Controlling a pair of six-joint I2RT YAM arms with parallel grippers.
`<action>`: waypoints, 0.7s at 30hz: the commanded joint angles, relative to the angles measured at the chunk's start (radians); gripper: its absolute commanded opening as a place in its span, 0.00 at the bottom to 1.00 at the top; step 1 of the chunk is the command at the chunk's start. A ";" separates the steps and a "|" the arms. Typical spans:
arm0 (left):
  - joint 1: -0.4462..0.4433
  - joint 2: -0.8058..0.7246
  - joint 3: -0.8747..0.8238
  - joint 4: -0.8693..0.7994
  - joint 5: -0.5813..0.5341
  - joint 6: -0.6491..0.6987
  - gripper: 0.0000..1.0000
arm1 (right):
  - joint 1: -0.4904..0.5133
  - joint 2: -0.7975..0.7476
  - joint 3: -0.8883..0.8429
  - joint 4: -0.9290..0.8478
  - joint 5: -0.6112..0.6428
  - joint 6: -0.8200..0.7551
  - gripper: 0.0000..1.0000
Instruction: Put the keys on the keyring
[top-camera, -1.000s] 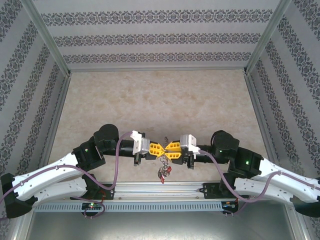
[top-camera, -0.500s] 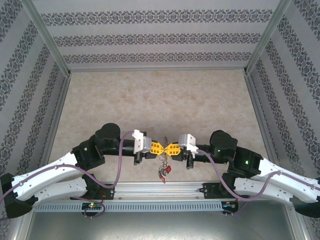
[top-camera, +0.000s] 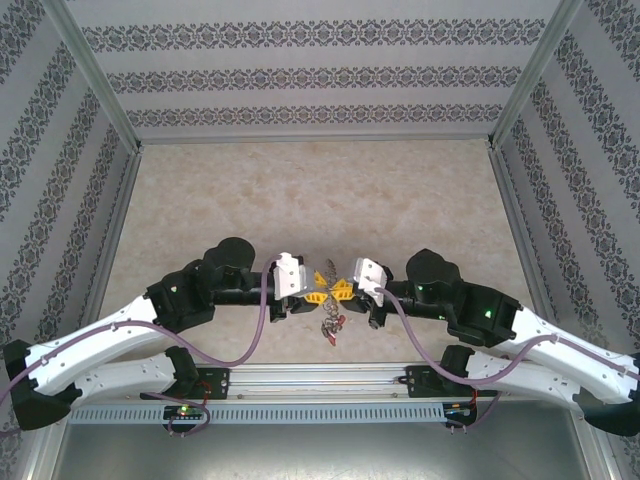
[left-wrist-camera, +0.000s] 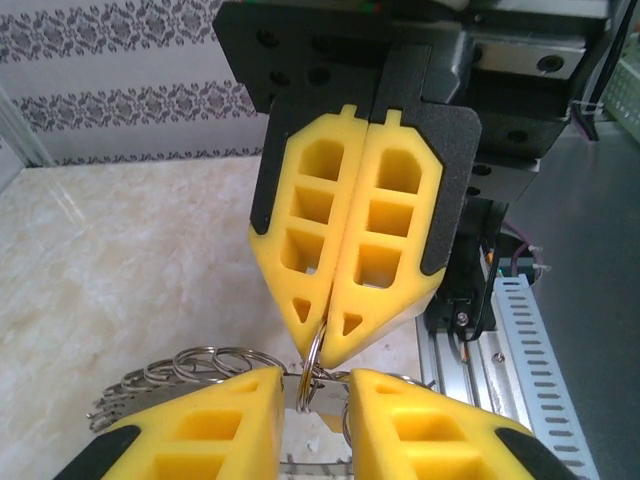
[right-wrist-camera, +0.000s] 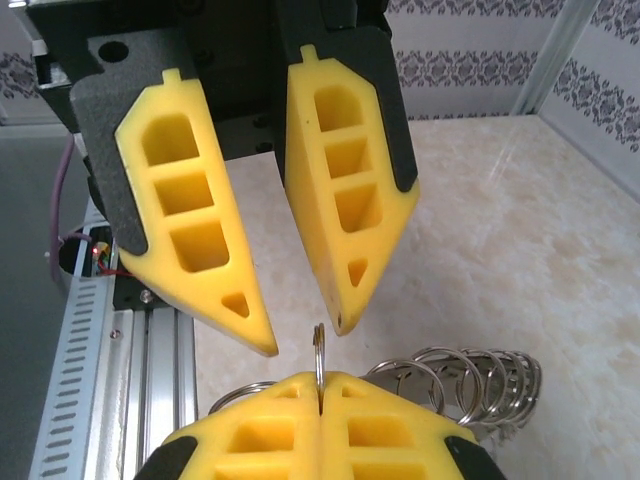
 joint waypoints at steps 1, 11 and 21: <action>-0.014 0.003 0.034 -0.025 -0.019 0.028 0.24 | -0.009 0.005 0.044 0.005 -0.029 -0.018 0.00; -0.016 0.030 0.002 0.026 -0.013 0.017 0.14 | -0.018 0.007 0.039 0.009 -0.077 -0.007 0.00; -0.014 -0.012 -0.030 0.091 0.040 0.004 0.00 | -0.026 -0.049 -0.008 0.057 -0.127 0.024 0.16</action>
